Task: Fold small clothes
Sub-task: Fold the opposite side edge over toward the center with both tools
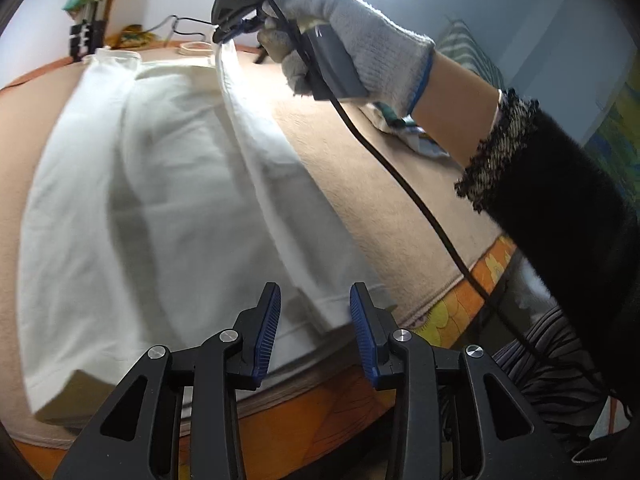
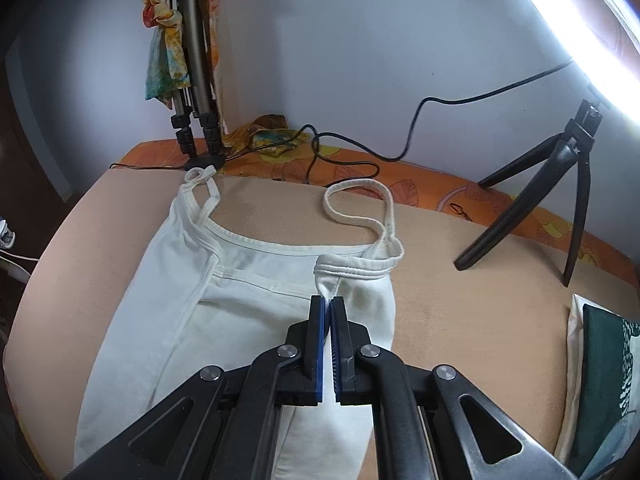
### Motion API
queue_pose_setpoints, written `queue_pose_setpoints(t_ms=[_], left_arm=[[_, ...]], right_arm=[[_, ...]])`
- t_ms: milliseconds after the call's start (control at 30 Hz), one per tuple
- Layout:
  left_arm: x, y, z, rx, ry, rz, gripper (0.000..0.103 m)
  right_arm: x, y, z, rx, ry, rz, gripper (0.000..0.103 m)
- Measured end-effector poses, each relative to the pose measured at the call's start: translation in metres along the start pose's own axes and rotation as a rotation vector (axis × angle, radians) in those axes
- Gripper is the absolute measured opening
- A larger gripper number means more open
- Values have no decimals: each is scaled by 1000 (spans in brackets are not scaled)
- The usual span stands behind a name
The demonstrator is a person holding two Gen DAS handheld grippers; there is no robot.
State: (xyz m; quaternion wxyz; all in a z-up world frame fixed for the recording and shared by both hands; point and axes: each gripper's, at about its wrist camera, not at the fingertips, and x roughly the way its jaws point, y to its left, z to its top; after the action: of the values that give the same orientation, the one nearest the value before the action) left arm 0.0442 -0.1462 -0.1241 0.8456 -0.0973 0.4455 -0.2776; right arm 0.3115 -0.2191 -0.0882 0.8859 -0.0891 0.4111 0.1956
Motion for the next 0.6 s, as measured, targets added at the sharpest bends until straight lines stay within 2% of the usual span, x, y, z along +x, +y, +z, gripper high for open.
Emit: queue_pose_setpoints(t_ms=[100, 167, 200, 300, 400, 533, 600], left_arm=[[7, -10, 2, 10, 5, -93, 34], [9, -22, 2, 55, 7, -151, 34], [8, -27, 2, 72, 3, -155, 34], [2, -34, 2, 102, -31, -125, 34], [0, -24, 5, 54, -53, -91, 34], [9, -10, 4, -21, -15, -74, 34], [15, -10, 5, -22, 12, -61, 34]], right_arm=[[1, -21, -6, 23, 11, -29, 1], [4, -37, -11, 42, 23, -50, 1], [5, -45, -14, 53, 28, -60, 1], [6, -63, -20, 78, 36, -71, 1], [5, -72, -24, 79, 37, -79, 1], [5, -76, -30, 72, 43, -84, 1], [4, -76, -33, 66, 43, -81, 1]])
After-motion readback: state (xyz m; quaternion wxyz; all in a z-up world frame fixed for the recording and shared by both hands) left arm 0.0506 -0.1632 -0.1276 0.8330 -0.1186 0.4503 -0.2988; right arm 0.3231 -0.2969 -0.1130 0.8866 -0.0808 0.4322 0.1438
